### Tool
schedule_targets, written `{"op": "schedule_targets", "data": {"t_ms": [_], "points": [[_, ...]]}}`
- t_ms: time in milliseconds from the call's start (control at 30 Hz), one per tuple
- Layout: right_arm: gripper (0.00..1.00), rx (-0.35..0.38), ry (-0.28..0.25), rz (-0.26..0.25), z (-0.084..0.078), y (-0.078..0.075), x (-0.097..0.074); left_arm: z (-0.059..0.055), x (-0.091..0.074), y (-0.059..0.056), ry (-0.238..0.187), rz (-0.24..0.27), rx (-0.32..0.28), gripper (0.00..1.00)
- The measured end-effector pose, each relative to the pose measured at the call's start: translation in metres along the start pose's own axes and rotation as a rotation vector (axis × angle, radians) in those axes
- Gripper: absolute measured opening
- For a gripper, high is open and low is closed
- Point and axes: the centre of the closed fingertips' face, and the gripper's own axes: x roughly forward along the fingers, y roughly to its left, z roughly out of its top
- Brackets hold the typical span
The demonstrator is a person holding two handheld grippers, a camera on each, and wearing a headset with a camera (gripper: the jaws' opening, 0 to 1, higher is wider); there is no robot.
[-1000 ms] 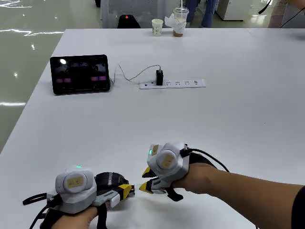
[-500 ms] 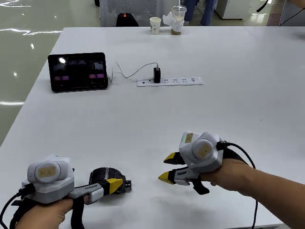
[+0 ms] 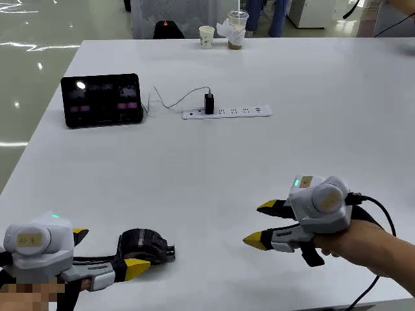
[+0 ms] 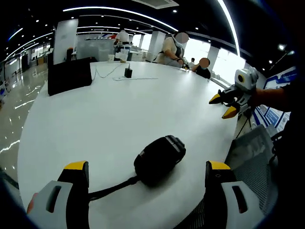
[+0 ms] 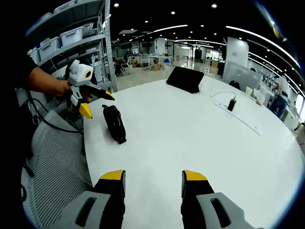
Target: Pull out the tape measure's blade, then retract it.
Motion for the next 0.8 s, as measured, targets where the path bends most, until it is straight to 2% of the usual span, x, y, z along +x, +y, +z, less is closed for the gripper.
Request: {"op": "schedule_targets", "data": {"t_ms": [67, 133, 300, 500, 633, 800], "points": [[0.49, 0.027, -0.013, -0.010, -0.004, -0.005, -0.008, 0.000, -0.005, 0.001, 0.004, -0.020, -0.037, 0.99], [0.52, 0.051, -0.023, -0.023, -0.008, -0.010, -0.016, 0.001, -0.009, 0.006, -0.006, -0.002, -0.027, 0.99], [0.58, 0.092, -0.048, -0.058, -0.021, -0.022, -0.039, 0.002, -0.018, 0.011, -0.008, -0.006, -0.010, 0.99], [0.66, 0.121, -0.041, -0.113, -0.047, -0.037, -0.066, -0.004, -0.025, 0.017, 0.015, -0.011, 0.027, 0.99], [0.72, 0.148, -0.034, -0.142, -0.064, -0.045, -0.082, -0.004, -0.031, 0.022, 0.008, -0.019, 0.008, 0.99], [0.81, 0.155, -0.014, -0.165, -0.083, -0.044, -0.094, -0.006, -0.037, 0.029, 0.012, -0.012, 0.002, 0.99]]}}
